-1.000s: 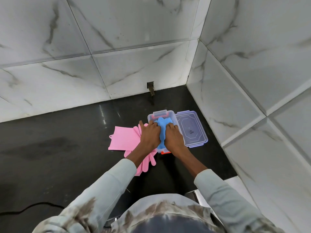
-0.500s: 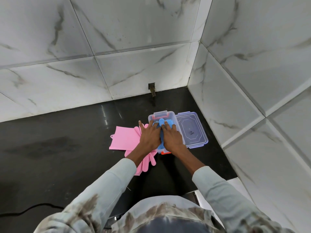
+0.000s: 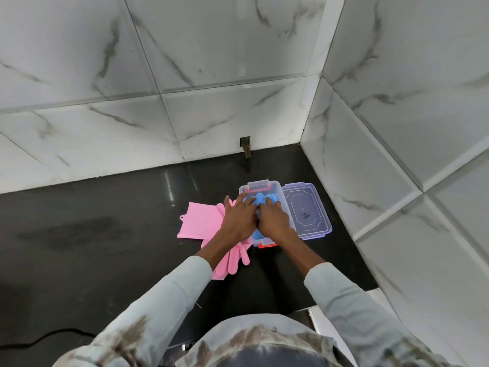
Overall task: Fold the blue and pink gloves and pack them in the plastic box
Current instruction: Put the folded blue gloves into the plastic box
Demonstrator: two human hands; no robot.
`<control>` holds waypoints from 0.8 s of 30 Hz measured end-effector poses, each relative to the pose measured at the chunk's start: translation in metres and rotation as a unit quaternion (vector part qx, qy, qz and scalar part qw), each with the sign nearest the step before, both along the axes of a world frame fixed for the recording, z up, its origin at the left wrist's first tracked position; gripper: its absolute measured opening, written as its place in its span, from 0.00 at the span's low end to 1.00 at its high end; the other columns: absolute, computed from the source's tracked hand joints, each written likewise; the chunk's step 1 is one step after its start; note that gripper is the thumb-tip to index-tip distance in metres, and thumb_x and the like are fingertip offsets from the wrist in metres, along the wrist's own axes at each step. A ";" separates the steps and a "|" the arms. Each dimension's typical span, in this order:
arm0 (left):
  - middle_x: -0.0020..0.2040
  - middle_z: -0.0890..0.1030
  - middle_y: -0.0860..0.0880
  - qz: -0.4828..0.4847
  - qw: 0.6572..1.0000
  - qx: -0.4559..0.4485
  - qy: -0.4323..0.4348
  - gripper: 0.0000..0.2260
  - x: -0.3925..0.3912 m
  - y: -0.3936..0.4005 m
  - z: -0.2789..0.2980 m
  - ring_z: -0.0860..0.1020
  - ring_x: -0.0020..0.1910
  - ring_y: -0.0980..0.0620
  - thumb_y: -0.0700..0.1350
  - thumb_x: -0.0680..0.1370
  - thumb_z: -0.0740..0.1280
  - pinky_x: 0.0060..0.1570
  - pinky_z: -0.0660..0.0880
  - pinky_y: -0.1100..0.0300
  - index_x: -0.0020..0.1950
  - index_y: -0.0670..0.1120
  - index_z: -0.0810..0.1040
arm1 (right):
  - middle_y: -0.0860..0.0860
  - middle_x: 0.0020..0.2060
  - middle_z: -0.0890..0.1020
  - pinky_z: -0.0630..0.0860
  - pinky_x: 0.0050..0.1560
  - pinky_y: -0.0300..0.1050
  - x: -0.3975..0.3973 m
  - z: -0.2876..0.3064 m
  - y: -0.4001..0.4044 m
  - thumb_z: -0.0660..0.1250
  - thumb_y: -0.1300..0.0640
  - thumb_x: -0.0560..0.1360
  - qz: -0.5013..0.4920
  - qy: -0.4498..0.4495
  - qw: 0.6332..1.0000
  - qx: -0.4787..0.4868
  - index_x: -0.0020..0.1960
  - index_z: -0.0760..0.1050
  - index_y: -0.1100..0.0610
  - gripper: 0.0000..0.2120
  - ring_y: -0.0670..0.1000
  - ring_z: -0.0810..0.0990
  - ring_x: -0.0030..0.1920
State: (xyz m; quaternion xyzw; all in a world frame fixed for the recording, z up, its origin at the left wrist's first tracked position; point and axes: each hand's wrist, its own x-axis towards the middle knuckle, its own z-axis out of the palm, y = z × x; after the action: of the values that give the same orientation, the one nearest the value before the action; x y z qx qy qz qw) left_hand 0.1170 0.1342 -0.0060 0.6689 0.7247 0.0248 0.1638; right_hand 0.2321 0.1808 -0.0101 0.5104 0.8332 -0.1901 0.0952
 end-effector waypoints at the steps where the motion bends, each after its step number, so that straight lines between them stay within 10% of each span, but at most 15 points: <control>1: 0.84 0.68 0.51 0.023 0.998 0.045 -0.041 0.19 -0.005 -0.007 -0.001 0.60 0.87 0.46 0.51 0.87 0.62 0.85 0.53 0.37 0.79 0.53 0.75 | 0.54 0.82 0.63 0.65 0.80 0.54 -0.002 0.002 -0.003 0.63 0.45 0.84 -0.037 0.040 0.999 -0.001 0.82 0.60 0.53 0.30 0.58 0.65 0.81; 8: 0.73 0.75 0.46 0.283 0.940 0.161 -0.102 0.17 -0.063 -0.060 -0.008 0.73 0.73 0.44 0.42 0.84 0.63 0.71 0.72 0.46 0.73 0.46 0.77 | 0.52 0.62 0.75 0.79 0.58 0.51 -0.043 0.023 -0.029 0.63 0.62 0.80 0.008 0.232 0.962 0.146 0.64 0.76 0.54 0.14 0.55 0.76 0.61; 17: 0.78 0.68 0.39 0.427 0.872 0.008 -0.237 0.31 -0.114 -0.113 -0.018 0.72 0.77 0.38 0.45 0.82 0.73 0.75 0.73 0.42 0.81 0.38 0.64 | 0.47 0.75 0.74 0.73 0.74 0.42 -0.077 0.018 -0.084 0.66 0.53 0.84 0.052 0.126 0.991 0.001 0.75 0.71 0.50 0.19 0.49 0.75 0.72; 21: 0.68 0.82 0.36 0.503 0.739 0.005 -0.449 0.20 -0.122 -0.105 -0.016 0.83 0.61 0.38 0.40 0.83 0.72 0.52 0.82 0.47 0.72 0.33 0.76 | 0.48 0.74 0.76 0.71 0.77 0.45 -0.080 0.019 -0.098 0.63 0.52 0.85 0.019 0.127 0.990 -0.060 0.75 0.72 0.52 0.18 0.49 0.77 0.72; 24: 0.49 0.83 0.37 0.508 0.672 0.009 -0.539 0.07 -0.121 -0.104 -0.010 0.77 0.44 0.45 0.35 0.83 0.67 0.34 0.68 0.60 0.59 0.35 0.81 | 0.48 0.71 0.76 0.71 0.76 0.45 -0.089 0.026 -0.098 0.67 0.51 0.83 -0.033 0.173 0.982 -0.067 0.75 0.71 0.53 0.21 0.50 0.77 0.70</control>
State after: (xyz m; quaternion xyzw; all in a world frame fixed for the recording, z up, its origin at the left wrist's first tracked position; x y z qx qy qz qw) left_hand -0.0037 0.0299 -0.0158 0.0699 0.7379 0.4673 0.4819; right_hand 0.1433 0.0826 0.0160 0.4893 0.8052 -0.3343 -0.0224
